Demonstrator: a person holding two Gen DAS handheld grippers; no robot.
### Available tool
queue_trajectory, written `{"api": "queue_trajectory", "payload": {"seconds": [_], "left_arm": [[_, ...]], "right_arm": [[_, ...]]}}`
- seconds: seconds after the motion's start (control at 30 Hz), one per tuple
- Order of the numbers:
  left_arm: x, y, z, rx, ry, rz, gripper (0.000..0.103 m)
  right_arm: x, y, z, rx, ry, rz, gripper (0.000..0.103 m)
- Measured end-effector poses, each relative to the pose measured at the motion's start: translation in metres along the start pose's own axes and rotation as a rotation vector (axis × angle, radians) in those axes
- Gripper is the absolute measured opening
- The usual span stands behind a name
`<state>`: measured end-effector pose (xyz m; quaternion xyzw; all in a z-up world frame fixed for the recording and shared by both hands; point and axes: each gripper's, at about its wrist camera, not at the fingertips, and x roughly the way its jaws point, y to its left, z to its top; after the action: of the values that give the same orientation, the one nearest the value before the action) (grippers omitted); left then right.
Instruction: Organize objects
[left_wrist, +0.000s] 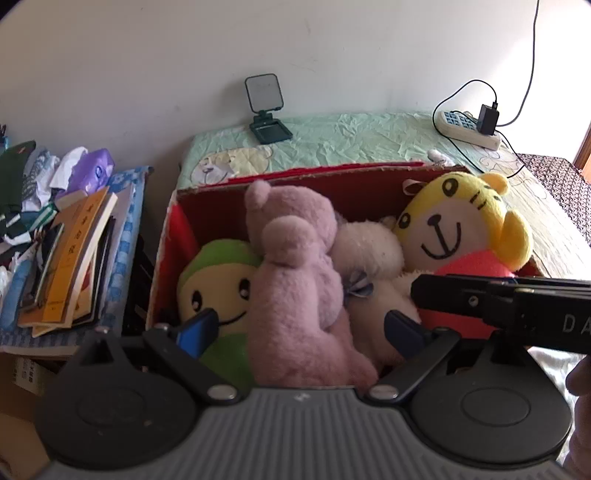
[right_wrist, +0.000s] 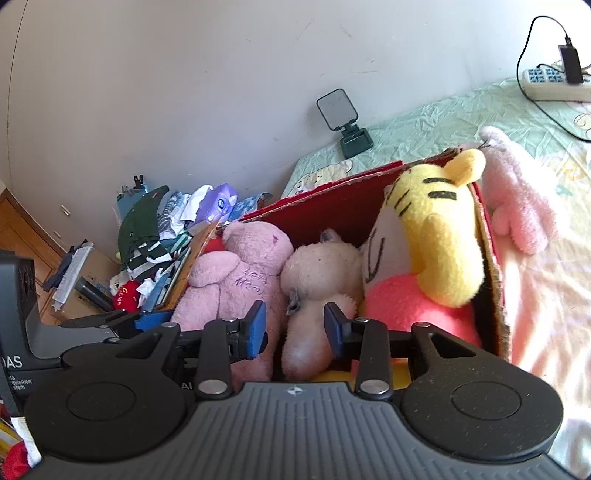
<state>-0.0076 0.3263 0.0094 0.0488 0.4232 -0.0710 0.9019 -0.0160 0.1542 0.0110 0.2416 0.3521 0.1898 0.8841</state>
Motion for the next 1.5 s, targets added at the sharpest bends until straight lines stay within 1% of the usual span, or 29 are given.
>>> {"api": "queue_trajectory", "payload": {"seconds": [0.07,0.27,0.43,0.53,0.6,0.63,0.67,0.73,0.77,0.83,0.87,0.9,0.93,1.0,1.03,1.1,1.17,1.23,1.3,1.4,1.47,1.5], "left_arm": [[-0.001,-0.001,-0.002,0.001,-0.003,-0.003,0.097],[0.0,0.002,-0.004,-0.004,-0.015,0.007,0.091],[0.008,0.015,-0.009,-0.032,0.002,0.04,0.091],[0.003,0.019,-0.013,-0.041,-0.008,0.014,0.091],[-0.006,0.024,-0.014,-0.05,-0.034,-0.012,0.088],[-0.011,0.026,-0.015,-0.05,-0.051,-0.013,0.088],[-0.014,0.027,-0.016,-0.046,-0.061,0.0,0.088],[-0.013,0.029,-0.014,-0.035,-0.053,0.023,0.088],[-0.01,0.031,-0.013,-0.04,-0.045,0.022,0.087],[-0.006,0.035,-0.012,-0.062,-0.027,-0.007,0.084],[-0.004,0.036,-0.012,-0.072,-0.019,-0.021,0.083],[-0.001,0.035,-0.013,-0.077,-0.009,-0.025,0.084],[0.001,0.033,-0.015,-0.072,-0.003,-0.013,0.084],[0.004,0.031,-0.017,-0.055,0.003,0.009,0.08],[0.003,0.031,-0.018,-0.048,0.003,0.021,0.08],[0.001,0.034,-0.019,-0.044,-0.003,0.018,0.076],[-0.001,0.038,-0.02,-0.05,-0.005,0.008,0.074],[-0.002,0.039,-0.02,-0.04,-0.006,0.017,0.073],[-0.003,0.038,-0.018,-0.038,-0.005,-0.001,0.072],[-0.016,0.032,-0.013,-0.022,-0.049,-0.043,0.072],[-0.024,0.027,-0.011,-0.004,-0.079,-0.076,0.073],[-0.024,0.023,-0.009,0.011,-0.076,-0.082,0.073]], "right_arm": [[-0.001,-0.001,0.0,-0.006,0.0,-0.011,0.037],[-0.005,-0.004,-0.002,0.002,-0.009,-0.02,0.037],[-0.008,-0.005,-0.004,0.009,-0.019,-0.019,0.037],[-0.007,-0.005,-0.003,0.015,-0.023,-0.003,0.037],[-0.005,-0.003,0.0,0.017,-0.015,0.008,0.037],[-0.003,-0.002,0.002,0.02,-0.012,0.017,0.037],[-0.001,-0.001,0.004,0.026,-0.007,0.035,0.037],[0.006,0.003,0.007,0.04,0.013,0.083,0.037],[0.012,0.007,0.009,0.04,0.023,0.105,0.037],[0.023,0.016,0.014,0.025,0.038,0.143,0.037],[0.03,0.021,0.015,0.014,0.047,0.142,0.037],[0.037,0.025,0.017,0.011,0.062,0.122,0.037],[0.046,0.028,0.017,0.012,0.086,0.103,0.037],[0.063,0.031,0.017,0.021,0.138,0.112,0.037],[0.068,0.031,0.016,0.031,0.152,0.12,0.037],[0.072,0.038,0.017,0.016,0.144,0.115,0.037],[0.076,0.046,0.019,-0.031,0.14,0.105,0.037],[0.079,0.046,0.019,-0.042,0.15,0.117,0.037],[0.078,0.04,0.019,-0.043,0.166,0.12,0.036],[0.071,0.023,0.019,-0.02,0.199,0.112,0.036],[0.068,0.02,0.019,-0.039,0.215,0.08,0.032],[0.066,0.018,0.018,-0.046,0.218,0.077,0.03]]}}
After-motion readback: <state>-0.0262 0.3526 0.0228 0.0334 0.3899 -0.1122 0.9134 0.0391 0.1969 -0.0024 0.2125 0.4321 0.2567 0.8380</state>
